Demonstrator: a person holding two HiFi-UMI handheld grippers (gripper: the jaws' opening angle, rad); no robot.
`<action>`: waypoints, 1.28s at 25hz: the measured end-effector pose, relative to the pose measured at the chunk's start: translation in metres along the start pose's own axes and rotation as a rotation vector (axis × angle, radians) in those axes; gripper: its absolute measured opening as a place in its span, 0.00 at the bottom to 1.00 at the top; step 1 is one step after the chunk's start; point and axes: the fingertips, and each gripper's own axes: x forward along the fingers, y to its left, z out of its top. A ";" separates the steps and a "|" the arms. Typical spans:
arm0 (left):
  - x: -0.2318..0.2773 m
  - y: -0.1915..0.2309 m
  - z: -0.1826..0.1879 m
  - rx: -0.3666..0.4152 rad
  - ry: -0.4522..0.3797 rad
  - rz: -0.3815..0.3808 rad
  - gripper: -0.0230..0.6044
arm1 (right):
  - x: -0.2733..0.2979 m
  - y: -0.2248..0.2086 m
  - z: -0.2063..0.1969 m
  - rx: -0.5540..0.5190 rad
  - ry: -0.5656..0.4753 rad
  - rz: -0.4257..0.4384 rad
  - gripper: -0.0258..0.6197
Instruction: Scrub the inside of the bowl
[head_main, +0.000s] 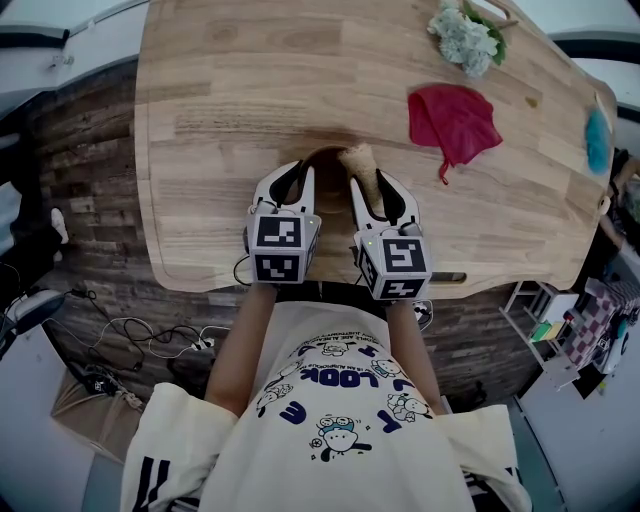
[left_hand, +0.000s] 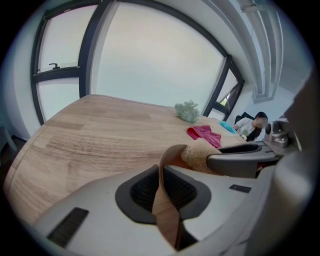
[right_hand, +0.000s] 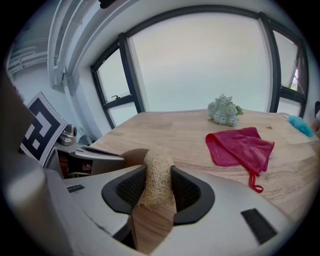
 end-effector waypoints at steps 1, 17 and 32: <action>0.000 0.000 0.000 0.000 0.001 0.001 0.13 | 0.001 0.000 -0.002 0.004 0.006 -0.002 0.27; 0.000 0.001 -0.003 -0.050 -0.024 0.046 0.12 | 0.006 -0.007 -0.012 0.147 -0.004 -0.121 0.26; -0.002 0.004 -0.007 -0.202 -0.056 0.111 0.12 | -0.002 -0.004 -0.024 0.292 0.027 -0.190 0.26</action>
